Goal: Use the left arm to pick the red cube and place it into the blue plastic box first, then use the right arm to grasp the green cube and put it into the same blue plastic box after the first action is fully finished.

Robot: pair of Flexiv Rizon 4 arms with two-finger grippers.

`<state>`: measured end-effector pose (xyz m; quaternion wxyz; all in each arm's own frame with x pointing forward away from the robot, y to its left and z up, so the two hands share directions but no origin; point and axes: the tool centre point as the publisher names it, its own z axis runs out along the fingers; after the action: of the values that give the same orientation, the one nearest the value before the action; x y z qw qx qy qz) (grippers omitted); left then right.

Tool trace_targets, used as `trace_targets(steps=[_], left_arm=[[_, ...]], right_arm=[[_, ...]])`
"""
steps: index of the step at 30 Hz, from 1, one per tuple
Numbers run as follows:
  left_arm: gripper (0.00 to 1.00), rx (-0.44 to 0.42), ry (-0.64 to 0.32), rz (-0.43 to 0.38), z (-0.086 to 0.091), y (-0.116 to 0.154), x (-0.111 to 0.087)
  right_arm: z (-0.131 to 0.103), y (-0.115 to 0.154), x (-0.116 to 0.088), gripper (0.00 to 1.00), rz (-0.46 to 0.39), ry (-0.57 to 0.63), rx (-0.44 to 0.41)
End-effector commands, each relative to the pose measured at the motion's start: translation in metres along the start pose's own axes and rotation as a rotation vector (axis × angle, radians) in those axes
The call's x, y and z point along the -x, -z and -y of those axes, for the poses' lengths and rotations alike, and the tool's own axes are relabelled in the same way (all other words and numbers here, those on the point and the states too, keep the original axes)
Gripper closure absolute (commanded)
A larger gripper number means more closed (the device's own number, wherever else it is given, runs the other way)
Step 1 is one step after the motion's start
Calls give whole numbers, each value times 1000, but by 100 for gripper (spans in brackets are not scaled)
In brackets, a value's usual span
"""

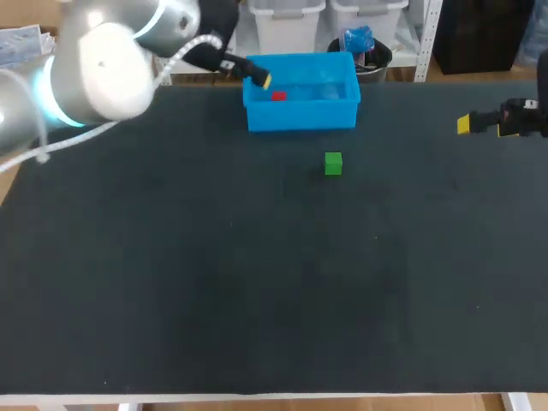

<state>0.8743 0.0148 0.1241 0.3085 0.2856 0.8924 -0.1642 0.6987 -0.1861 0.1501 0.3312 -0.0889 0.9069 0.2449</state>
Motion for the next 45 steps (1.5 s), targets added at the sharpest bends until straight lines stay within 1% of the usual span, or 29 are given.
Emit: trace_targets(steps=[1, 4, 9, 13, 18, 25, 27, 30, 39, 41, 44, 45], left_arm=[[0, -14, 12, 218, 0, 110, -96], [0, -30, 12, 228, 1, 117, -107], [0, -54, 2, 243, 5, 125, -120], [0, -76, -10, 237, 9, 128, -131], [0, -97, -9, 225, 8, 132, -141], [0, -121, -29, 214, 6, 135, -144], [0, -143, -40, 201, 8, 135, -144], [0, -153, -50, 175, 11, 134, -144], [0, -153, -50, 175, 11, 134, -144], [0, -153, -50, 175, 11, 134, -144], [0, -153, -50, 175, 11, 134, -144], [0, -153, -50, 175, 11, 134, -144]], right_arm=[[0, 0, 0, 0, -1, 0, -3], [0, 0, 0, 0, -1, 0, -3], [0, 0, 0, 0, -1, 0, -3], [0, 0, 0, 0, -1, 0, -3], [0, 0, 0, 0, -1, 0, -3], [0, 0, 0, 0, -1, 0, -3], [0, 0, 0, 0, -1, 0, -3], [0, 0, 0, 0, -1, 0, -3], [0, 0, 0, 0, -1, 0, -3], [-9, -10, 4, 0, -58, 21, -32], [-20, -31, 8, 0, -125, -2, -48], [-24, -37, 9, 0, -129, -22, -40]])
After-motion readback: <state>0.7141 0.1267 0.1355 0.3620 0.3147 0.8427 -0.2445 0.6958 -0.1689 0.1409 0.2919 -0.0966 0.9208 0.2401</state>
